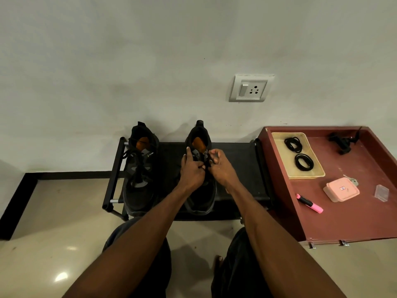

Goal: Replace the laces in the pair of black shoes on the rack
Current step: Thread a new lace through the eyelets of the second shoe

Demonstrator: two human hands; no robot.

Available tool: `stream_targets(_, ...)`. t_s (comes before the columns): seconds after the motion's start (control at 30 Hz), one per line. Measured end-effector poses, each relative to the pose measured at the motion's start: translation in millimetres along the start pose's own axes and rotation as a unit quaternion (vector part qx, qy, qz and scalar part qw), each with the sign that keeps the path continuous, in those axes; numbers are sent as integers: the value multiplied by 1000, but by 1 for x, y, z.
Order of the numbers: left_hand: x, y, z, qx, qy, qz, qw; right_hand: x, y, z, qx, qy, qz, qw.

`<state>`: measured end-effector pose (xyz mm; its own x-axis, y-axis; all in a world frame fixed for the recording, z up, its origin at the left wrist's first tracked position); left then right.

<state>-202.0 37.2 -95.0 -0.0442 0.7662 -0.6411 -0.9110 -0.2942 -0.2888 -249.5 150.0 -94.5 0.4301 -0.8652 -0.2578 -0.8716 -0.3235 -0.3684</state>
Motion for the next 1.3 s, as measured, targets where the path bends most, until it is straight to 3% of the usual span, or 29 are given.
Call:
stream_targets(0.13, 1, -4, -2, 3, 33, -71, 997, -2, 0, 0, -10, 39, -14, 999)
stream_targets(0.27, -16, -7, -6, 71, 108, -31, 991, -19, -2, -2, -47, 3, 75, 996)
stream_targets(0.4, -27, -9, -13, 62, 87, -70, 992, -4, -5, -8, -55, -31, 41, 997)
stream_targets(0.53, -27, -5, -16, 58, 132, -87, 986, 1, -3, -10, -27, -57, 62, 996)
stream_targets(0.67, -26, -3, -16, 58, 182, -60, 980, 7, -10, -10, 46, 5, 42, 998)
stream_targets(0.73, -27, -3, -18, 55, 182, -50, 981, 4, -15, -14, 80, 119, 59, 988)
stream_targets(0.8, -27, -5, -18, 52, 181, -45, 981, -3, -18, -25, 69, 271, 69, 957)
stream_targets(0.9, -26, -7, -16, 43, 188, -37, 980, -20, -29, -63, -25, 453, 32, 891)
stream_targets(1.13, -26, -7, -15, 31, 194, -35, 980, -83, -88, -192, -257, 641, -94, 717)
stream_targets(1.23, -26, -7, -16, 37, 183, -32, 982, -95, -102, -211, -293, 651, -138, 686)
stream_targets(1.3, -27, -7, -17, 35, 175, -28, 983, -91, -95, -202, -284, 641, -122, 703)
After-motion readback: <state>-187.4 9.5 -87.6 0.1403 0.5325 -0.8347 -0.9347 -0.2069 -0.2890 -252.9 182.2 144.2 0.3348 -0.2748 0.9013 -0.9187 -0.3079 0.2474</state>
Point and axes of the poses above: each hand's wrist, its own y-axis towards the middle knuckle, its own x-axis out of the palm, z = x × y, the point moved 7 cm from there along y, towards the middle knuckle, and after that the axes turned 7 degrees about y, right-handed, at the moved point
